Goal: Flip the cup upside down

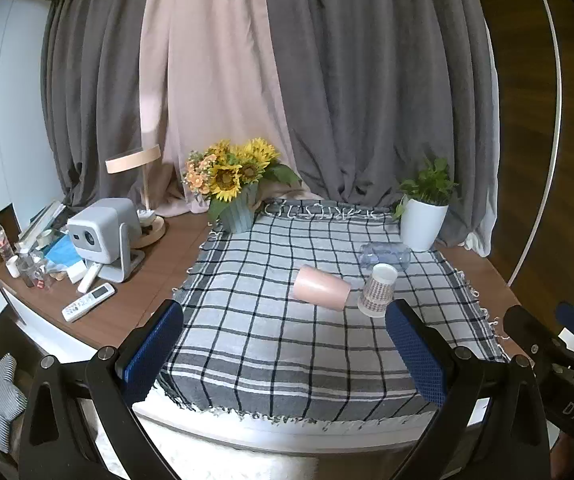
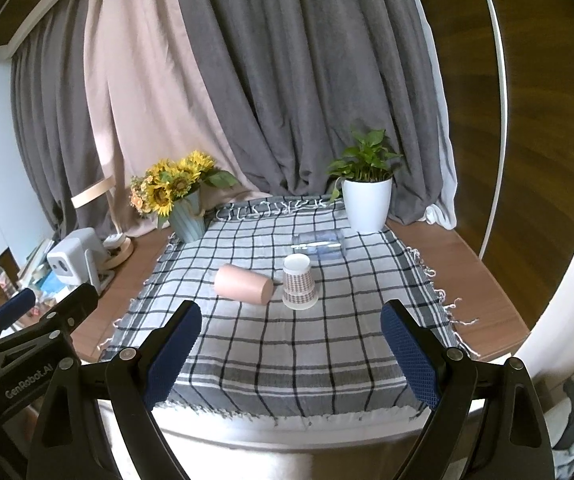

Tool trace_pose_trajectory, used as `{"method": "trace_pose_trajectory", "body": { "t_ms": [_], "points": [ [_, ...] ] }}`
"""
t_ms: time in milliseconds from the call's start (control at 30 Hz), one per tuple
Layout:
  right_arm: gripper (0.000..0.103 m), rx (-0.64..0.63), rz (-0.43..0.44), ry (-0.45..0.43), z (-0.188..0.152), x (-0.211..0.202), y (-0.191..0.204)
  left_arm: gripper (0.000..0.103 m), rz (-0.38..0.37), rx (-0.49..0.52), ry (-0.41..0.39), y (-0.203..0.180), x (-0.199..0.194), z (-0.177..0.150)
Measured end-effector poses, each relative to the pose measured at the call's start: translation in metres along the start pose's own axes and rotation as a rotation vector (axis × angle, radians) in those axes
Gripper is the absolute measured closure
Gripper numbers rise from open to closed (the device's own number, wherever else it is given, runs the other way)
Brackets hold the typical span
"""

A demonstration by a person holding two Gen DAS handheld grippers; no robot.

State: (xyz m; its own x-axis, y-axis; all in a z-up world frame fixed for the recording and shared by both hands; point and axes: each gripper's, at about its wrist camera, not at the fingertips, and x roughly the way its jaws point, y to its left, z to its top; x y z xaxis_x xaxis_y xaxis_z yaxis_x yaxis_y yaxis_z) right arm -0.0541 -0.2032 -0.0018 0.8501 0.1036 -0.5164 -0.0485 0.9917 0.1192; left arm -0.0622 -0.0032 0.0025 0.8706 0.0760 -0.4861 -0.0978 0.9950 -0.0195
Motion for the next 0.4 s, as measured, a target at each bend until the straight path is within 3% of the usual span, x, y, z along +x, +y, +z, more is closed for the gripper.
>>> {"method": "trace_pose_trajectory", "body": {
  "t_ms": [400],
  "points": [
    [0.012, 0.003, -0.003, 0.006, -0.0027, -0.0028, 0.0007, 0.0, -0.009, -0.005, 0.009, 0.0034, -0.0025, -0.0029]
  ]
}}
